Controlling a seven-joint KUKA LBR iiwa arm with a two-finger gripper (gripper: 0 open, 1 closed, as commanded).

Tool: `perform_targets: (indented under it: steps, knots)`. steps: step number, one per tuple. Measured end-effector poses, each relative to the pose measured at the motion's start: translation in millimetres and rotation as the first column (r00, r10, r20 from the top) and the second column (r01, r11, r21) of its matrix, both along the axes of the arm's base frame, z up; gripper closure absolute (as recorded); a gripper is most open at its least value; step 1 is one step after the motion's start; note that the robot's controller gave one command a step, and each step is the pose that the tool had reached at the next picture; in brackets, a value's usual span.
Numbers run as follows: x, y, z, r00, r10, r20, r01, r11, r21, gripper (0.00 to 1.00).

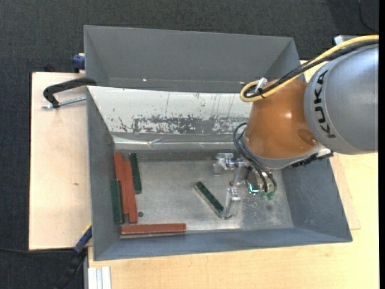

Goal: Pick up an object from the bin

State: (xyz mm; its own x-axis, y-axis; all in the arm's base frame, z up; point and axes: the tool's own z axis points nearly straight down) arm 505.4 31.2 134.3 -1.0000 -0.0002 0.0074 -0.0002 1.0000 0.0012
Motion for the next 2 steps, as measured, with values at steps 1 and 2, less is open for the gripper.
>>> perform_targets:
  steps: [1,2]
  knots:
    - [1.9,0,3,1.000,-0.001,0.008,0.001,1.000,0.000,0.00]
    - [-2.5,0,-63,0.994,-0.107,0.005,0.107,0.994,0.000,1.00]
